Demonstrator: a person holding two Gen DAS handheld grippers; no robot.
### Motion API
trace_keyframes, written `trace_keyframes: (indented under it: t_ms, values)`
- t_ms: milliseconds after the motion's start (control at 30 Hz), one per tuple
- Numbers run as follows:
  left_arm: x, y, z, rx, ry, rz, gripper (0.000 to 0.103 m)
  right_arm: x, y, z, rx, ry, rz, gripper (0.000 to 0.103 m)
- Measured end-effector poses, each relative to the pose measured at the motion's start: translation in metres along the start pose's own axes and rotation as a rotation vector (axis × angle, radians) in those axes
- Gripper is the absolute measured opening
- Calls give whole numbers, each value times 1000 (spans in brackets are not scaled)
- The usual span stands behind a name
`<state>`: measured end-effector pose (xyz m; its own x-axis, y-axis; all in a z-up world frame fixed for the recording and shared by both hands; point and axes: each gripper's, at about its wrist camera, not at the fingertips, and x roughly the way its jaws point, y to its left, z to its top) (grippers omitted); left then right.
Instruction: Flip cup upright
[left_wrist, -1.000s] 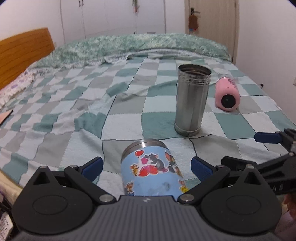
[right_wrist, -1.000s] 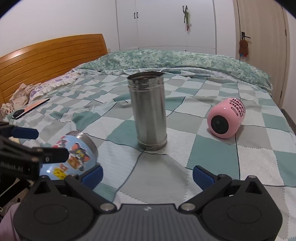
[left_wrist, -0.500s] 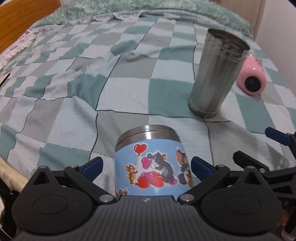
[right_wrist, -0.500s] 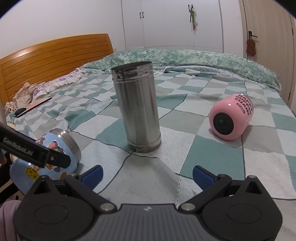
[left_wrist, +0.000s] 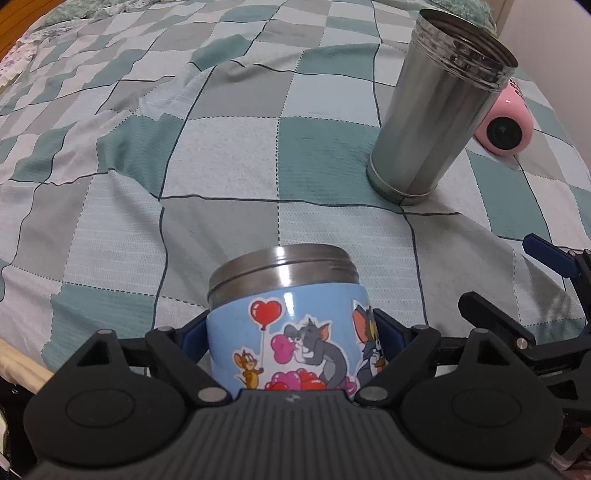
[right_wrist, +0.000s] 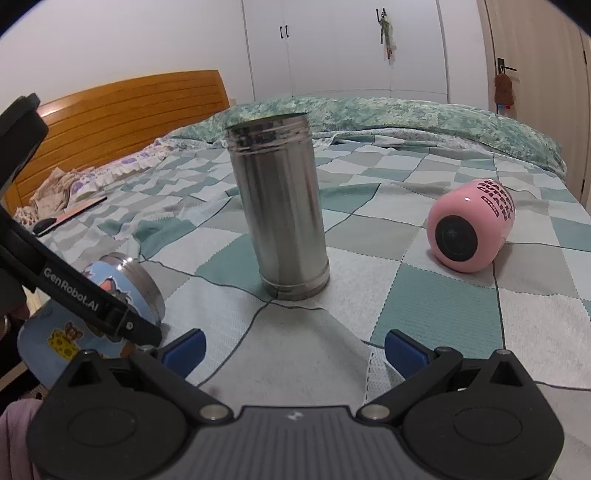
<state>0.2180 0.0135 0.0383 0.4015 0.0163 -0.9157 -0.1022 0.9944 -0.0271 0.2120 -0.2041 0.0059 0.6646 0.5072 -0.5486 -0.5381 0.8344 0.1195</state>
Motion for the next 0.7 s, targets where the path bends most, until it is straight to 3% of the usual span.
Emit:
trace_keyframes:
  t_ms: [267,567,700]
  values:
    - [-15,8,-11,8,-110,-59,88,-4,-1,-2,18,-34,-6,103]
    - [-57,31,-19,-10,-344,-85,85,-13,1,-2,52,-122,-7,103]
    - [-64,35,-12,-2,-462,-37,85,-15,4,-1,65,-181,-24,103]
